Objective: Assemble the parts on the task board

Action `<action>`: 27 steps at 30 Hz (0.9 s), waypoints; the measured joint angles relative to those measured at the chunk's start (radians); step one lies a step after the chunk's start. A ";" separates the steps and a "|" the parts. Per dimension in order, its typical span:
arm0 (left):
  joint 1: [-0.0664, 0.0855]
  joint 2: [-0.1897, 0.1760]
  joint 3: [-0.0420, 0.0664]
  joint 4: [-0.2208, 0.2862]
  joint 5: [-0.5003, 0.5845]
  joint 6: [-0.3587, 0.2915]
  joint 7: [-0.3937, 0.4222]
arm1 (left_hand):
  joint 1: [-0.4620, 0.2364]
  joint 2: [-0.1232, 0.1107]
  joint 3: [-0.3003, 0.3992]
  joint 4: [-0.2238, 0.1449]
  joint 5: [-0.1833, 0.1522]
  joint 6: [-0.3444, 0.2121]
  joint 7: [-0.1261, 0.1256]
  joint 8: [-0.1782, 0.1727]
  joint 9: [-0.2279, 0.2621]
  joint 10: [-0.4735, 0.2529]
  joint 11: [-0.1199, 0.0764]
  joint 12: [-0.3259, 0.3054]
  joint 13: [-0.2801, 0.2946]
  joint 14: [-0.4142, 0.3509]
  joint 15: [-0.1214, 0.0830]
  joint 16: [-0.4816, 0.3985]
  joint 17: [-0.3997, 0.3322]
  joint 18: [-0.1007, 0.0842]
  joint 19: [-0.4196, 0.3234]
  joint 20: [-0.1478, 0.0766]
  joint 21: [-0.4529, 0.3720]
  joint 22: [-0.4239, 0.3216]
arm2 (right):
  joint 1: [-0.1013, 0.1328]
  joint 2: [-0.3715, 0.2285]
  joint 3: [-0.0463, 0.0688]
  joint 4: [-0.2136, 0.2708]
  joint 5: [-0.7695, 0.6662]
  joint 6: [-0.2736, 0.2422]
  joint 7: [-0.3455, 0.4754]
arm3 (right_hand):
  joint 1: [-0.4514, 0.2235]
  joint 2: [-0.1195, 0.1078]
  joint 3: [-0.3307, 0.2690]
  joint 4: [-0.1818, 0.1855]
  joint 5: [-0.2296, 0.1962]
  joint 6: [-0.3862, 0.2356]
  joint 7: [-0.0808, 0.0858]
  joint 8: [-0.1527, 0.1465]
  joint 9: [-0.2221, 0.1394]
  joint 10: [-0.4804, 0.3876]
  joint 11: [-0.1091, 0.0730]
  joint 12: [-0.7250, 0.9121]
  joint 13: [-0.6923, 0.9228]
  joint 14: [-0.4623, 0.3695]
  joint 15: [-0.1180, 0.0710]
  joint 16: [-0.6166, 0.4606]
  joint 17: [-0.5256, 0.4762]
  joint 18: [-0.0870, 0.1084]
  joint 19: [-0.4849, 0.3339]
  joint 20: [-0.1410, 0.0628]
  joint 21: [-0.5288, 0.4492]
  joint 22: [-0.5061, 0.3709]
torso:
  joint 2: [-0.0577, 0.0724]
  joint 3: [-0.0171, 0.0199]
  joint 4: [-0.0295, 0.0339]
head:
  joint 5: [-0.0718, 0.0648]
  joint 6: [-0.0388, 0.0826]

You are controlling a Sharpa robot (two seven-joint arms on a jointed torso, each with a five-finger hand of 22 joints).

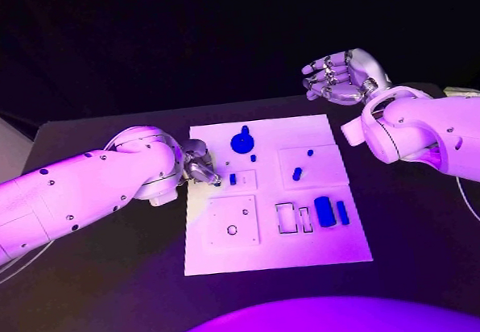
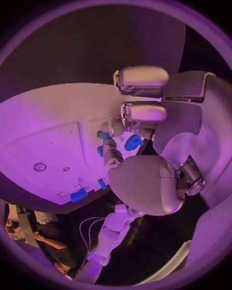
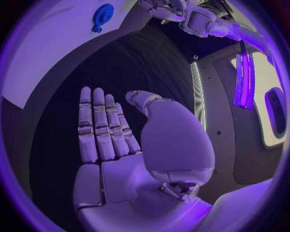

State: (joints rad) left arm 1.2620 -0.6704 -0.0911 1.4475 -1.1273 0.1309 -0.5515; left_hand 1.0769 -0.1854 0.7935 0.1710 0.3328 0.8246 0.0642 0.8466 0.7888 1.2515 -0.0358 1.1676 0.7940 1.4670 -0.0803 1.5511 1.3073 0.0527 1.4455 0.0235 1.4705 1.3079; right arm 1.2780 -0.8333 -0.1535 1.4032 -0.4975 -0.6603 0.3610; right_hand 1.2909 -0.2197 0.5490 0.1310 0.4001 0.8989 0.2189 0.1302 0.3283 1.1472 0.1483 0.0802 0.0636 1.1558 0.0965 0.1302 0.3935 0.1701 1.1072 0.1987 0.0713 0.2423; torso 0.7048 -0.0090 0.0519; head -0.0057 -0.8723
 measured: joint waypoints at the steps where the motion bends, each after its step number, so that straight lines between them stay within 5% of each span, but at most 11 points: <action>1: -0.001 0.001 0.000 -0.001 0.000 0.000 0.000 | -0.004 -0.002 0.000 0.000 0.000 0.000 0.000 0.004 0.015 0.002 -0.002 0.000 0.002 0.000 0.000 0.000 0.000 0.000 0.000 0.000 0.000 0.000 | 0.000 0.000 0.000 0.000 0.000 0.000 0.000 | 0.000 0.000 0.000 0.000 -0.002 0.000 0.000 0.000 0.000 0.000 0.000 0.000 0.000 0.000 0.000 0.000 0.000 0.000 0.000 0.000 0.000 0.000 | 0.000 0.0002 -0.0002 | 0.000 0.000; 6: -0.003 0.004 0.000 -0.004 0.002 -0.004 0.000 | -0.022 -0.013 0.000 0.000 -0.004 0.006 -0.003 0.012 0.056 0.006 -0.005 0.000 0.005 -0.004 -0.004 0.000 0.000 0.000 0.000 0.000 0.000 0.000 | 0.000 0.000 0.000 0.000 0.000 0.001 0.000 | 0.000 0.000 0.000 0.000 -0.002 0.000 0.000 0.000 0.000 0.000 0.000 0.000 0.000 0.000 0.000 0.000 0.000 0.000 0.000 0.000 0.000 0.000 | 0.001 0.0005 -0.0004 | -0.001 0.000; 10: -0.004 0.004 0.000 -0.006 0.002 -0.005 0.000 | -0.039 -0.020 -0.001 -0.001 -0.005 0.012 -0.009 0.016 0.056 0.006 -0.005 0.000 0.005 0.000 -0.007 0.000 0.000 0.000 0.000 0.000 0.000 0.000 | 0.000 0.000 0.000 0.000 0.000 0.001 0.000 | 0.000 0.000 0.000 0.000 -0.002 0.000 0.000 0.000 0.000 0.000 0.000 0.000 0.000 0.000 0.000 0.000 0.000 0.000 0.000 0.000 0.000 0.000 | 0.001 0.0007 -0.0003 | -0.002 -0.001; 12: -0.004 0.005 -0.001 -0.006 0.003 -0.006 0.001 | -0.051 -0.025 0.034 -0.042 -0.008 0.019 -0.013 0.011 0.056 0.009 -0.005 0.000 0.005 0.000 -0.007 0.000 0.000 0.000 0.000 0.000 0.000 0.000 | 0.000 0.000 0.000 -0.001 0.000 0.002 0.000 | 0.000 0.000 0.000 0.000 -0.002 0.000 0.000 -0.005 -0.001 -0.004 0.004 -0.004 0.000 0.000 0.000 0.000 -0.002 0.000 0.000 0.000 0.000 -0.002 | 0.001 0.0007 -0.0002 | -0.003 -0.001; 24: -0.006 0.006 -0.002 -0.011 0.006 -0.012 0.001 | -0.104 -0.031 0.010 -0.066 -0.010 0.050 -0.040 0.007 0.052 0.014 -0.011 0.006 0.007 0.000 -0.014 0.000 0.000 0.000 0.004 -0.004 0.000 0.000 | 0.000 0.000 0.000 -0.001 0.000 0.002 0.000 | -0.004 -0.004 0.000 0.000 -0.002 -0.004 0.004 -0.005 -0.002 -0.004 0.004 -0.004 0.000 -0.004 0.004 -0.004 -0.006 0.000 -0.004 0.004 -0.004 -0.008 | 0.000 0.0012 -0.0003 | -0.005 -0.001; 27: -0.007 0.007 -0.003 -0.014 0.007 -0.012 0.000 | -0.114 -0.031 -0.037 -0.041 -0.015 0.065 -0.051 0.005 0.050 0.014 -0.011 0.006 0.007 0.000 -0.014 0.000 0.000 0.000 0.004 -0.004 0.000 0.000 | 0.000 -0.001 0.000 -0.001 0.000 0.002 -0.001 | -0.006 -0.002 0.000 0.000 -0.002 -0.004 0.004 -0.010 -0.002 -0.007 0.007 -0.004 0.000 -0.004 0.004 -0.008 -0.009 0.000 -0.004 0.004 -0.004 -0.011 | 0.000 0.0010 -0.0004 | -0.006 -0.001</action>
State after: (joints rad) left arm 1.2551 -0.6638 -0.0944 1.4332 -1.1200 0.1186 -0.5511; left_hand 0.9626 -0.2162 0.7561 0.1301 0.3179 0.8891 0.0130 0.8515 0.8387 1.2658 -0.0467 1.1732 0.8009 1.4668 -0.0947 1.5510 1.3073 0.0527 1.4491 0.0199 1.4705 1.3076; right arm 1.2776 -0.8342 -0.1535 1.4025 -0.4971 -0.6583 0.3605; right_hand 1.2851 -0.2218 0.5490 0.1310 0.3985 0.8950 0.2226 0.1198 0.3265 1.1398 0.1557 0.0764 0.0637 1.1521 0.1001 0.1221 0.3849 0.1701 1.1035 0.2025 0.0674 0.2310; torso 0.7051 -0.0081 0.0515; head -0.0113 -0.8728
